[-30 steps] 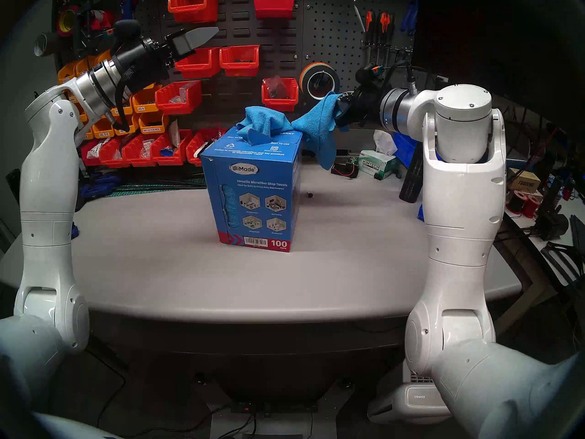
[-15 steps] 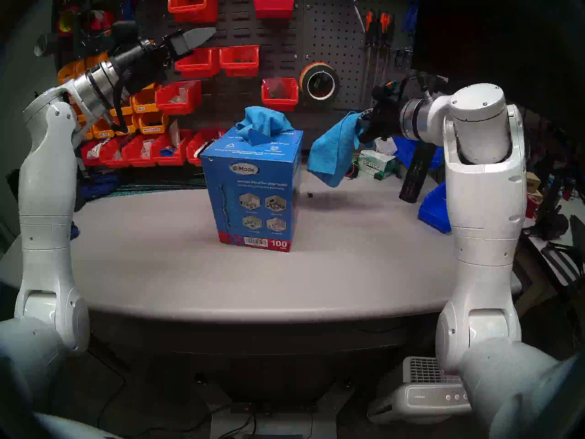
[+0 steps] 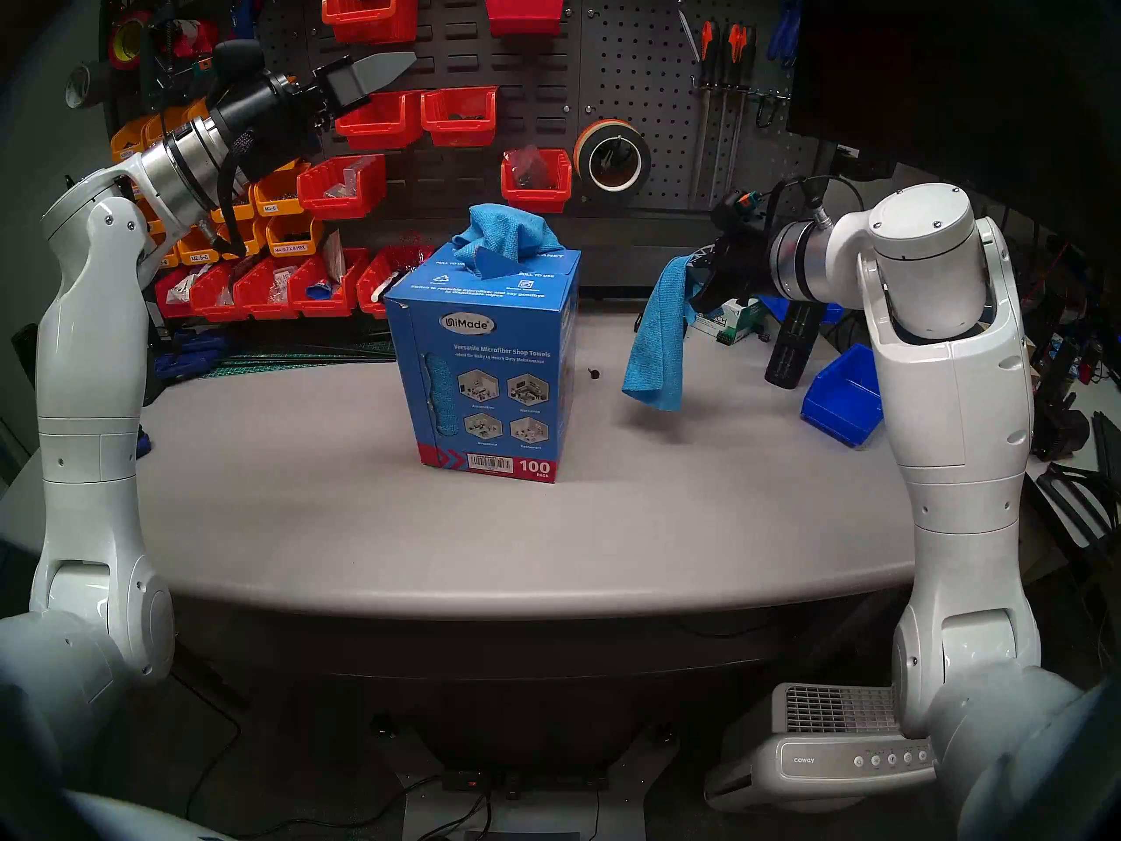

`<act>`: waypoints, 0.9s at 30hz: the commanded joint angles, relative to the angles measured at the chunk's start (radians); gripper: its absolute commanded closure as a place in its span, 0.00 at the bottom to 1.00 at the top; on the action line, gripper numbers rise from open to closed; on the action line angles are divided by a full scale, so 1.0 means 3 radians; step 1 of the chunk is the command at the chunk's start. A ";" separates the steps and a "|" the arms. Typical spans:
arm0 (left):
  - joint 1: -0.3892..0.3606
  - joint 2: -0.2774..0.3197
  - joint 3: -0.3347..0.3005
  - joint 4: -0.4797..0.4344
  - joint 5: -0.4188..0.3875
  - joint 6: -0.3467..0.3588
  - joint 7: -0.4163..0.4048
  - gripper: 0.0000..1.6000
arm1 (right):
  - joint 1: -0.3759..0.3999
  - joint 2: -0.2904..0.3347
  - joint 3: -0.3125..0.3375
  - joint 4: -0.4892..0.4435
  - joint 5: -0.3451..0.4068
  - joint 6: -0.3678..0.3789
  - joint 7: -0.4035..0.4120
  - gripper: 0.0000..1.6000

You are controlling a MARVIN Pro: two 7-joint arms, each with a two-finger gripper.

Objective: Take out a shop towel

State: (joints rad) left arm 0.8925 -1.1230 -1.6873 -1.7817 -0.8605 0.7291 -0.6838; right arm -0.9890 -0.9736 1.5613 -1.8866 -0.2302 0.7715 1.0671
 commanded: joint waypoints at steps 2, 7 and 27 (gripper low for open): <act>-0.0078 -0.0001 -0.0054 -0.0067 -0.0025 -0.0001 0.0016 0.00 | 0.0128 0.0413 -0.0084 -0.0069 0.0376 -0.0004 0.0355 1.00; -0.0067 -0.0005 -0.0060 -0.0076 -0.0027 0.0003 0.0026 0.00 | 0.0157 0.0548 -0.0188 -0.0045 0.0557 -0.0029 0.0299 1.00; -0.0056 -0.0010 -0.0071 -0.0115 -0.0041 0.0023 0.0017 0.00 | 0.0384 0.1143 -0.0586 0.0136 0.1063 0.0107 0.0359 0.00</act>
State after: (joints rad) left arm 0.9036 -1.1280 -1.6949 -1.7974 -0.8631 0.7378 -0.6742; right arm -0.9410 -0.7386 1.4018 -1.8731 0.0213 0.7689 1.0671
